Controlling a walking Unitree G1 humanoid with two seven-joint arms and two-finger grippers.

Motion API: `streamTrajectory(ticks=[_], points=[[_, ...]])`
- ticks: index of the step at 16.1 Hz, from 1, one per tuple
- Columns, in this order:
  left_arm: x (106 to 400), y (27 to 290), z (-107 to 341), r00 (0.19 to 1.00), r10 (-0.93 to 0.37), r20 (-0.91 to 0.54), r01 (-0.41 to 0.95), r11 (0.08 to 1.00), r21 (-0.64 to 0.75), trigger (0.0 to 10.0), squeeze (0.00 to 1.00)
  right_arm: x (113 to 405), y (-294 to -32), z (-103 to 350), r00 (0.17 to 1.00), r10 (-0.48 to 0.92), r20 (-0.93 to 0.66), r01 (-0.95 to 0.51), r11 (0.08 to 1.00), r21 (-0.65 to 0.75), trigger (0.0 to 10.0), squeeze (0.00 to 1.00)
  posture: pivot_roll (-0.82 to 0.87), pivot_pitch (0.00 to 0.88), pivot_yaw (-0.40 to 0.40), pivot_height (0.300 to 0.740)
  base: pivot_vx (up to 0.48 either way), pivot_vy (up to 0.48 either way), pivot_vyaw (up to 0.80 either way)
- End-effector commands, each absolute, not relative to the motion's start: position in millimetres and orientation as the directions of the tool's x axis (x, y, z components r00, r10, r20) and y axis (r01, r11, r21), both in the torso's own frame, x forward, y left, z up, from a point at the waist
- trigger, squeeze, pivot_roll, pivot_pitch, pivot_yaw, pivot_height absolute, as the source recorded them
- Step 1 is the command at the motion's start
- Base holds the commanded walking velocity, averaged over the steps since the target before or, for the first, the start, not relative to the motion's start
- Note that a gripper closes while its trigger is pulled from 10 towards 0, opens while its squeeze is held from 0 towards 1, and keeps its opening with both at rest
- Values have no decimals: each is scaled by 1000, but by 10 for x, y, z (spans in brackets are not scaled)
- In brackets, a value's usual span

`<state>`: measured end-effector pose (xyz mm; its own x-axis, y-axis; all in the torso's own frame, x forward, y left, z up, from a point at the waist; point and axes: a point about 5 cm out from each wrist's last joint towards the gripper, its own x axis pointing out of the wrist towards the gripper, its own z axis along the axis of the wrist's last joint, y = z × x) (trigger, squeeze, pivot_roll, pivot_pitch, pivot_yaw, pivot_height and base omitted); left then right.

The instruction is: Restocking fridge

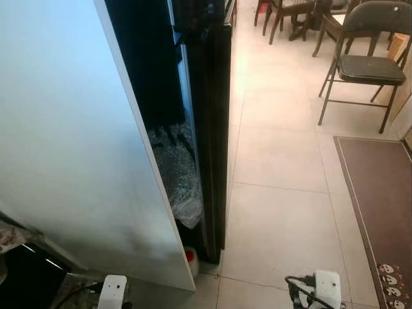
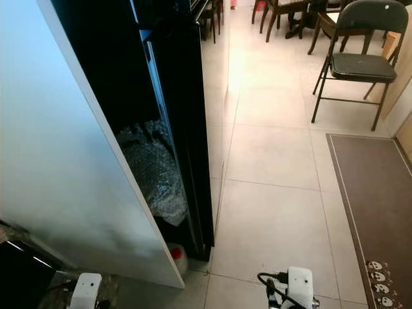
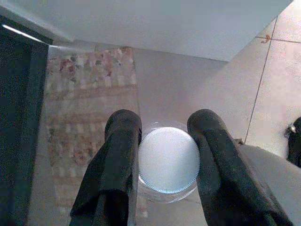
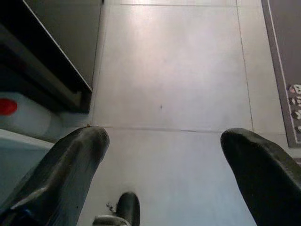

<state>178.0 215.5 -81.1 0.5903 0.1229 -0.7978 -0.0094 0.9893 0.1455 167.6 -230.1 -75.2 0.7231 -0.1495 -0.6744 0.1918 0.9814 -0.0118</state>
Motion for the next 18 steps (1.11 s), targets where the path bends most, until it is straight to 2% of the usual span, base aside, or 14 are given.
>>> streamTrajectory(ticks=[1, 7, 8, 9, 10, 11, 14, 16, 18], points=[[1779, 2188, -805, 588, 129, -798, -15, 989, 149, 10000, 0, 1688, -2267, -749, 735, -143, -663, 203, 979, 13, 10000, 0, -108, 9, 65, 740, 0, 0, 0], [1804, 2195, -792, 593, 126, -795, -17, 989, 144, 10000, 0, 1732, -2309, -670, 783, -239, -574, 250, 966, -62, 10000, 0, -102, 0, 73, 740, 0, 0, 0], [1814, 2197, -786, 596, 122, -794, -7, 989, 147, 10000, 0, 2231, -2341, -133, 949, -274, -159, 200, 908, -368, 10000, 0, -117, 0, 75, 740, 0, 0, 0], [1821, 2198, -783, 596, 122, -794, -4, 989, 149, 10000, 0, 2368, -2317, 12, 958, -271, -96, 227, 918, -326, 10000, 0, -116, 0, 74, 740, 0, 0, 0], [1830, 2199, -779, 597, 121, -793, -1, 989, 150, 10000, 0, 2450, -2339, 96, 951, -290, -106, 264, 941, -211, 10000, 0, -117, 0, 73, 740, 0, 0, 0], [1837, 2200, -775, 599, 122, -792, -2, 989, 151, 10000, 0, 2480, -2364, 140, 947, -306, -98, 287, 943, -166, 10000, 0, -114, 0, 72, 740, 0, 0, 0], [1868, 2217, -757, 603, 132, -787, -16, 988, 154, 10000, 0, 2716, -2317, 589, 956, -261, 130, 281, 946, -164, 10000, 0, -117, 0, 69, 740, 0, 0, 0], [1884, 2210, -751, 605, 133, -785, -22, 988, 150, 10000, 0, 2728, -2230, 718, 954, -239, 180, 269, 948, -171, 10000, 0, -113, 0, 68, 740, 0, 0, 0], [1894, 2191, -752, 602, 127, -789, -18, 989, 145, 10000, 0, 2679, -2219, 750, 941, -281, 191, 308, 943, -128, 10000, 0, -125, 0, 71, 740, 0, 0, 0]])
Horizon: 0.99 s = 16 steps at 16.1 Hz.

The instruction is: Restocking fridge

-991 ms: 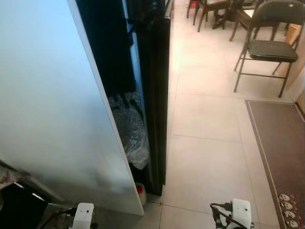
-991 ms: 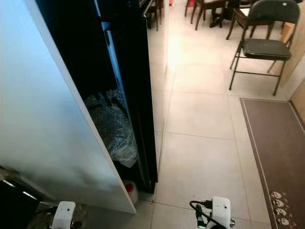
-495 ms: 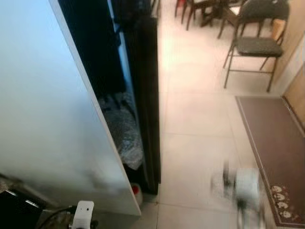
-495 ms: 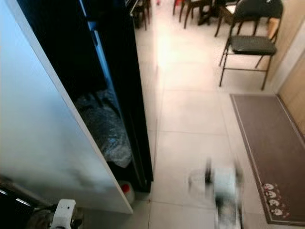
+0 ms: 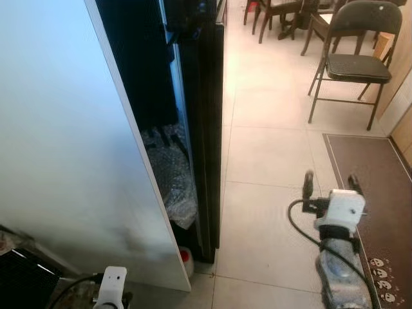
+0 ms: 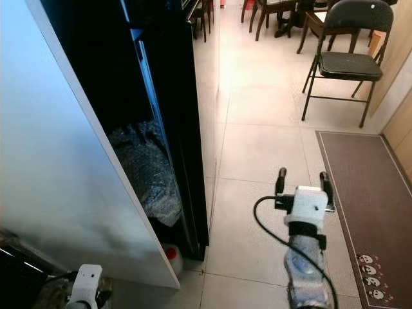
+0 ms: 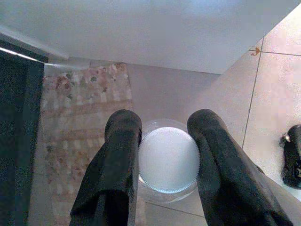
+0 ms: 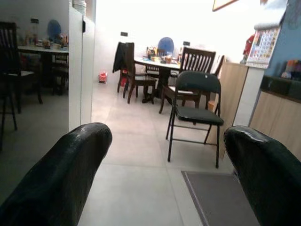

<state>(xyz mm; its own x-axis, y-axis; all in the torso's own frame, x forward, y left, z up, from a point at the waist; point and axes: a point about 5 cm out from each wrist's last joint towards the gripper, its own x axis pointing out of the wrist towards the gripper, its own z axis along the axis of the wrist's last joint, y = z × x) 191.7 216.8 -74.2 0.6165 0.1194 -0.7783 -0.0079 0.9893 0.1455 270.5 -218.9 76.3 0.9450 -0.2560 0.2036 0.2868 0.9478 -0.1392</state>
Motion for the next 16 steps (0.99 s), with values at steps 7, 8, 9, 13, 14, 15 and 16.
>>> streamTrajectory(ticks=[7, 8, 9, 13, 14, 15, 16], points=[[1916, 2103, -762, 595, 111, -796, -1, 990, 138, 10000, 0, 2605, -2473, 883, 921, -329, 207, 362, 920, -149, 10000, 0, -159, 0, 48, 740, 0, 0, 0], [1911, 2098, -766, 594, 111, -797, -4, 991, 135, 10000, 0, 2587, -2510, 926, 913, -347, 213, 380, 914, -140, 10000, 0, -148, 0, 44, 740, 0, 0, 0], [1909, 2098, -767, 596, 113, -795, -12, 991, 132, 10000, 0, 2587, -2526, 964, 911, -347, 221, 382, 914, -140, 10000, 0, -144, 0, 39, 740, 0, 0, 0], [1893, 2126, -768, 596, 129, -793, -41, 991, 131, 10000, 0, 2589, -2642, 1042, 904, -362, 226, 399, 905, -149, 10000, 0, -108, 0, 23, 740, 0, 0, 0], [1892, 2129, -768, 596, 129, -793, -38, 991, 132, 10000, 0, 2573, -2691, 1062, 900, -376, 223, 412, 899, -150, 10000, 0, -99, 0, 20, 740, 0, 0, 0], [1900, 2137, -763, 598, 130, -791, -36, 990, 135, 10000, 0, 2571, -2714, 1074, 899, -379, 218, 415, 898, -150, 10000, 0, -76, 0, 5, 740, 0, 0, 0], [1899, 2162, -757, 600, 135, -788, -28, 989, 148, 10000, 0, 2587, -2691, 1038, 912, -362, 193, 393, 905, -161, 10000, 0, -71, 0, -2, 740, 0, 0, 0]])
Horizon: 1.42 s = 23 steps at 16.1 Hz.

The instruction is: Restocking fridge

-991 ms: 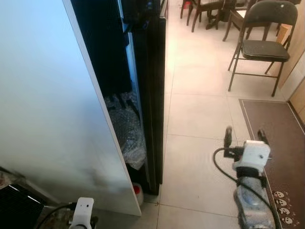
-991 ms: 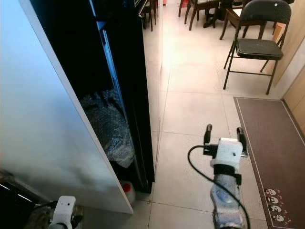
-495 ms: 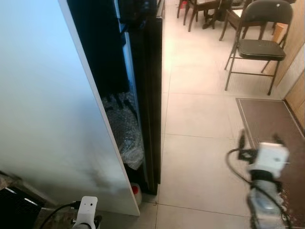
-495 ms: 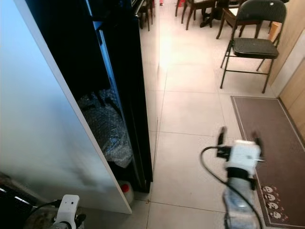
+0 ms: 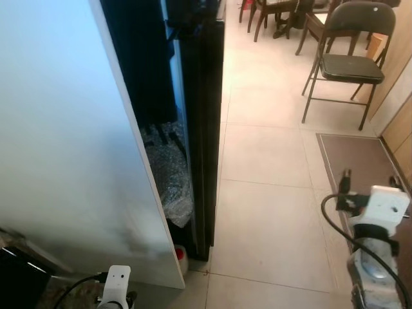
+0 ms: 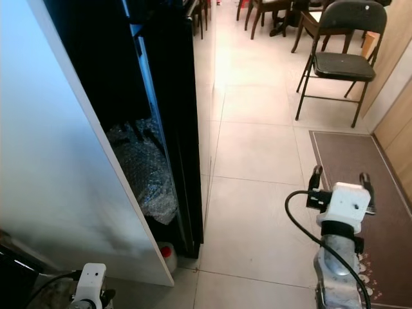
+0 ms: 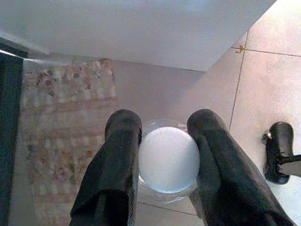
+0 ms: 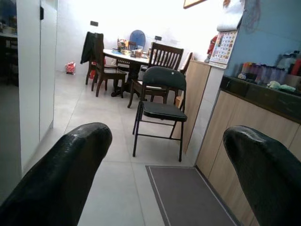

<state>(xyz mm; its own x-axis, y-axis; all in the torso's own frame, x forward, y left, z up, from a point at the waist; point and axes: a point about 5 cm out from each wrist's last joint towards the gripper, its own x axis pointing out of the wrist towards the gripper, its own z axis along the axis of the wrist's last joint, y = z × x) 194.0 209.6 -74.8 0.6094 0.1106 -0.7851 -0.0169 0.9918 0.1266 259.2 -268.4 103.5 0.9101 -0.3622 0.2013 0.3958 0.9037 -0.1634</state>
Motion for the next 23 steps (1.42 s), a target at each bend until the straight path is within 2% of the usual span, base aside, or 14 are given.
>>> streamTrajectory(ticks=[1, 8, 12, 23], points=[[1863, 2177, -774, 586, 154, -796, -47, 987, 156, 10000, 0, 2597, -2691, 1025, 913, -363, 188, 393, 906, -160, 10000, 0, -64, 0, 6, 740, 0, 0, 0], [1771, 2185, -817, 563, 158, -812, -48, 986, 159, 10000, 0, 2584, -2710, 1069, 909, -375, 184, 402, 904, -147, 10000, 0, -54, 47, 15, 740, 0, 0, 0], [1793, 2179, -801, 587, 138, -798, -7, 986, 165, 10000, 0, 2571, -2708, 1079, 911, -373, 176, 400, 904, -152, 10000, 0, -62, 80, 15, 740, 0, 295, 0], [1759, 2220, -808, 579, 134, -804, 10, 985, 171, 10000, 0, 2544, -2688, 1047, 900, -407, 159, 429, 890, -151, 10000, 0, -77, 62, 32, 740, 0, 305, 0]])
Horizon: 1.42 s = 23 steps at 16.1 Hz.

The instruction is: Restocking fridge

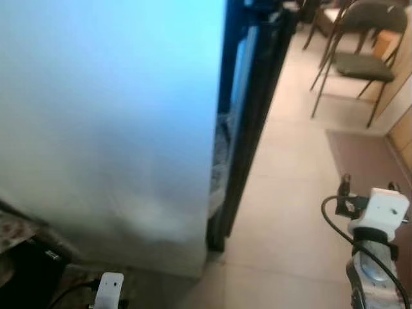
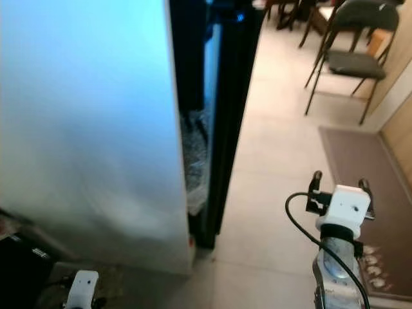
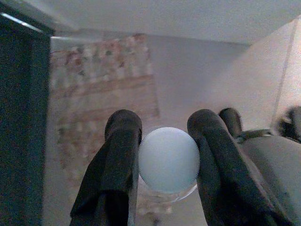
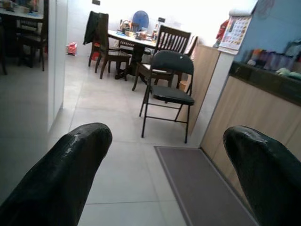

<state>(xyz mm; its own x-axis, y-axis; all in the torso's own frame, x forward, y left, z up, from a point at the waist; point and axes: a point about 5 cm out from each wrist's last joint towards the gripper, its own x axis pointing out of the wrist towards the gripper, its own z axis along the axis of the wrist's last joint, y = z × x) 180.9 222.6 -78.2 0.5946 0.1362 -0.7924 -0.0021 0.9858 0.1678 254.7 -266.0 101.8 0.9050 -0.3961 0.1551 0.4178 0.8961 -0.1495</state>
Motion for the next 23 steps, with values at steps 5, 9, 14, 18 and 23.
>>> streamTrajectory(ticks=[5, 9, 14, 18, 23], points=[[1755, 2216, -810, 581, 133, -803, 15, 985, 174, 10000, 0, 2579, -2669, 1059, 902, -400, 162, 423, 894, -146, 10000, 0, -68, 51, 33, 740, 0, 179, 0], [1753, 2210, -809, 588, 118, -800, 16, 987, 157, 10000, 0, 2579, -2652, 1056, 902, -400, 161, 422, 895, -144, 10000, 0, -69, 50, 33, 740, 0, 0, 0], [1753, 2224, -807, 585, 117, -803, 16, 988, 155, 10000, 0, 2609, -2657, 1043, 917, -371, 144, 391, 909, -142, 10000, 0, -72, 53, 40, 740, 0, 0, 0], [1755, 2230, -806, 581, 119, -805, 21, 987, 161, 10000, 0, 2661, -2547, 1047, 944, -300, 140, 318, 939, -130, 10000, 0, -68, 53, 38, 740, 0, 0, 0], [1759, 2213, -810, 575, 111, -811, 29, 987, 155, 10000, 0, 2255, -2740, 243, 902, -390, -188, 375, 920, -112, 10000, 0, -74, 50, 32, 740, 0, 0, 0]])
